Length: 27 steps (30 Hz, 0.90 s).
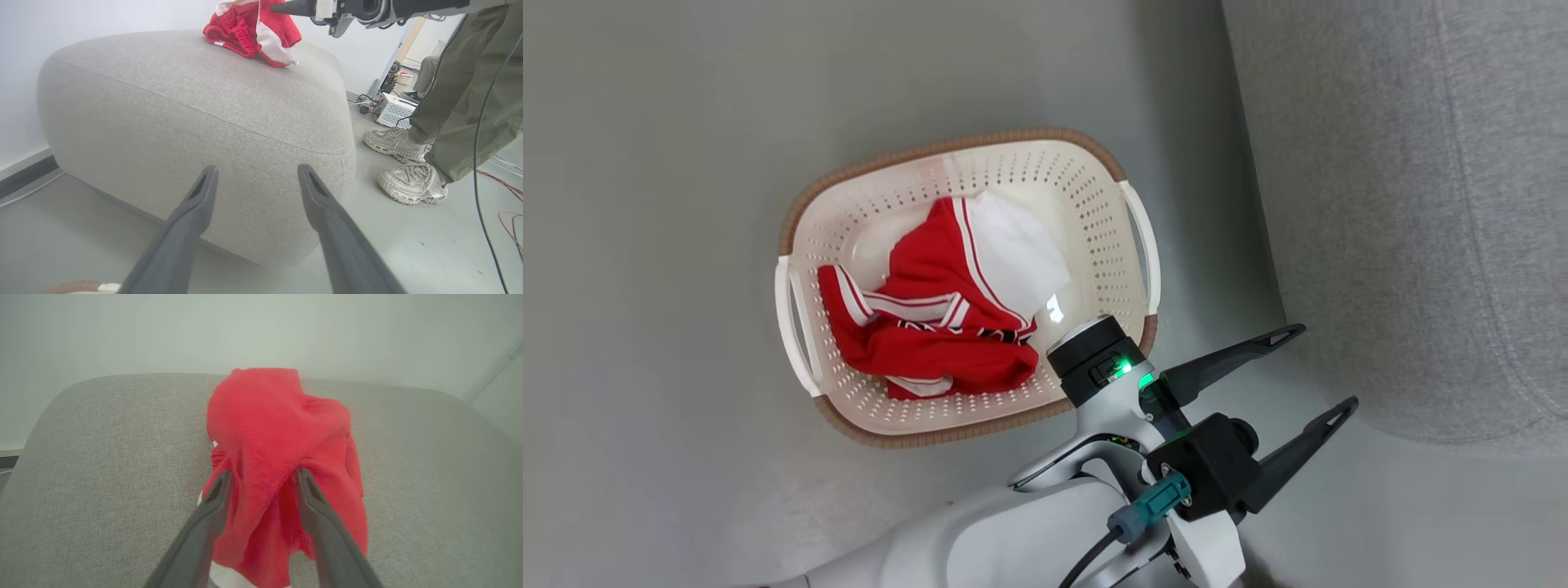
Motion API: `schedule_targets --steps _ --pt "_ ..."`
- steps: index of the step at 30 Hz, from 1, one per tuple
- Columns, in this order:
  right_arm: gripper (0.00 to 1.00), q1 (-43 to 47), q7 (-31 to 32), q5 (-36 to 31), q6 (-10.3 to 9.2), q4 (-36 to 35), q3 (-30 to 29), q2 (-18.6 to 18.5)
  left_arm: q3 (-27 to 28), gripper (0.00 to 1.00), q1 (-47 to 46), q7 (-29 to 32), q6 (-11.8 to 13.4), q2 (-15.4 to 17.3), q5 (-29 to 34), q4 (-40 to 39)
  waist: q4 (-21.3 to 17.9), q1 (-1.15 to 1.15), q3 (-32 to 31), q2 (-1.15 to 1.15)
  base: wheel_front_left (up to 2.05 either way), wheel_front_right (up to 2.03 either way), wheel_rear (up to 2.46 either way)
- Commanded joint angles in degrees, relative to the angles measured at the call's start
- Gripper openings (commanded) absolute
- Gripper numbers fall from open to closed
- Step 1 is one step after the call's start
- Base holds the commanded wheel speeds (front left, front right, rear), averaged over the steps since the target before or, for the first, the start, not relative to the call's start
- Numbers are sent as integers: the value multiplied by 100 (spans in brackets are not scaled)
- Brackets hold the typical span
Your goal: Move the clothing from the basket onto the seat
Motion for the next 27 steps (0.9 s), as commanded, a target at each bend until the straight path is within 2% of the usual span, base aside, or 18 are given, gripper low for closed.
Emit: schedule_targets --steps 1,7,15,27 --pt "100 395 -33 -6 7 -92 -36 -266 126 100 160 -27 73 -86 -48 -142 18 0 -191 0 0 0 0" --pt "100 972 -33 -129 7 -427 -177 -5 432 100 513 -27 88 -86 -110 -63 86 0 -669 0 0 0 0" --pt "100 1596 -33 -396 7 -1256 -297 367 1258 100 1252 -27 27 -86 29 -18 236 0 -1394 0 0 0 0" --pt "100 2144 -33 -719 7 -2366 -151 851 3195 100 2414 -27 -102 -86 814 55 653 0 -2340 0 0 0 0"
